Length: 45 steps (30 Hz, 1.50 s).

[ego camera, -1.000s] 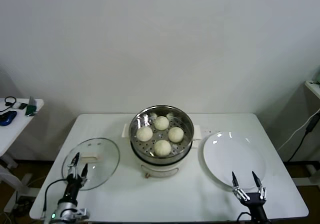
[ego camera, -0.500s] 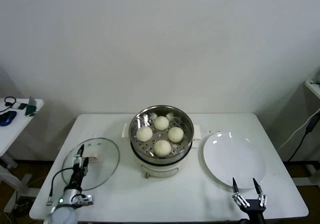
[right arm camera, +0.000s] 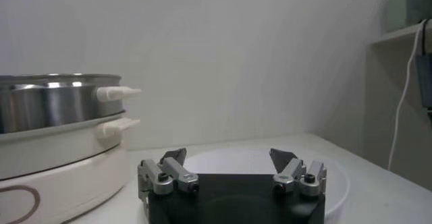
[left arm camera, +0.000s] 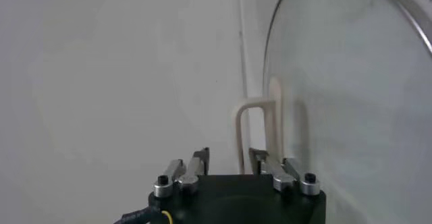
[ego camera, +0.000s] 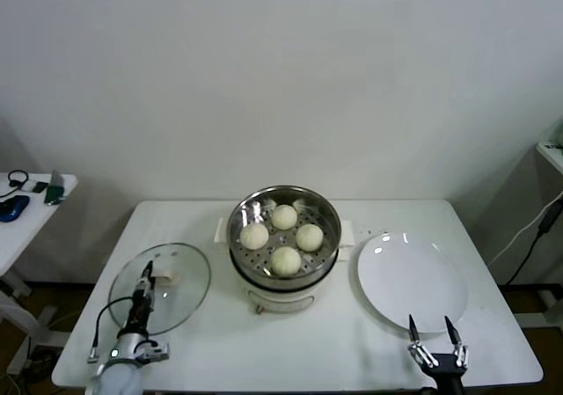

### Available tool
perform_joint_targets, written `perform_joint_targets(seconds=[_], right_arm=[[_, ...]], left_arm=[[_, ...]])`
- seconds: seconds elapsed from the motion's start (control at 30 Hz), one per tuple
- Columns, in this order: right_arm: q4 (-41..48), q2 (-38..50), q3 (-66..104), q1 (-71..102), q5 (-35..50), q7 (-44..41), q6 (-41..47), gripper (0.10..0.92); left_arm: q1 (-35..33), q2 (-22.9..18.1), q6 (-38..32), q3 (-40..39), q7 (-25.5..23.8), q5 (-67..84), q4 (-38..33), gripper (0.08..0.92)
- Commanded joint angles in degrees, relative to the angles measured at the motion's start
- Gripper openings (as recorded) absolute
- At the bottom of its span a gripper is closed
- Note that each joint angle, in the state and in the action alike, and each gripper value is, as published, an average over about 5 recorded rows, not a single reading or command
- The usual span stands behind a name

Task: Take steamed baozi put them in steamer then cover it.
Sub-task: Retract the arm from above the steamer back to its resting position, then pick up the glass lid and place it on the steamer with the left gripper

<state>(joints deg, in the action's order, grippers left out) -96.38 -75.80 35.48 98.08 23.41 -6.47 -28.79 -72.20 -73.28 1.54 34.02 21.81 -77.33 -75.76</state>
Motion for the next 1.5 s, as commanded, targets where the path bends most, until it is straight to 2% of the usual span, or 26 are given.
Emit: perform_joint_targets(seconds=[0.03, 0.2, 0.33, 0.5, 0.7, 0.83, 0.97, 1.07, 1.17, 1.33, 1.5], right_arm=[[0.03, -0.34, -0.01, 0.19, -0.25, 0.01, -0.18, 0.823], [-0.17, -0.54, 0.24, 0.27, -0.52, 0.06, -0.23, 0.823], [-0.56, -0.80, 0.60, 0.35, -1.10, 0.24, -0.08, 0.823], [-1.53, -1.12, 1.24, 0.51, -3.12, 1.62, 1.11, 0.823], [-2.28, -1.69, 1.90, 0.34, -8.03, 5.21, 4.74, 0.823], [-2.03, -1.90, 1.85, 0.10, -10.05, 6.29, 5.37, 0.823], [-1.78, -2.02, 1.58, -0.08, -10.73, 6.65, 5.05, 0.823], [-1.44, -2.15, 1.47, -0.32, -10.79, 6.71, 4.23, 0.823], [-0.72, -2.18, 1.41, -0.71, -10.77, 6.74, 3.10, 0.823], [1.30, -1.90, 1.28, -1.72, -10.26, 6.74, 0.40, 0.823], [2.93, -1.51, 0.94, -2.58, -9.39, 6.65, -1.32, 0.823]], left_arm=[[1.09, -0.40, 1.64, -0.20, -0.10, -0.78, 1.29, 0.398], [0.69, -0.30, 2.41, -0.19, -0.73, -0.56, -0.50, 0.251], [-0.50, 0.66, 3.91, -0.18, -2.14, 1.92, -5.95, 0.158], [-3.44, 5.76, 9.52, -0.91, -9.08, 9.18, -19.78, 0.141], [-4.79, 16.00, 23.75, -3.47, -21.11, 22.16, -37.45, 0.141], [-0.38, 21.24, 33.23, -7.66, -25.49, 26.06, -44.40, 0.141], [7.16, 23.24, 40.79, -17.76, -26.90, 27.59, -47.26, 0.141], [13.32, 21.59, 43.32, -26.53, -28.93, 24.42, -47.94, 0.141], [17.82, 17.60, 43.46, -32.91, -31.82, 16.96, -46.69, 0.141], [21.39, 8.41, 43.46, -40.44, -37.11, 5.36, -42.75, 0.141], [21.10, -1.60, 43.46, -44.53, -39.31, -2.36, -37.56, 0.141]])
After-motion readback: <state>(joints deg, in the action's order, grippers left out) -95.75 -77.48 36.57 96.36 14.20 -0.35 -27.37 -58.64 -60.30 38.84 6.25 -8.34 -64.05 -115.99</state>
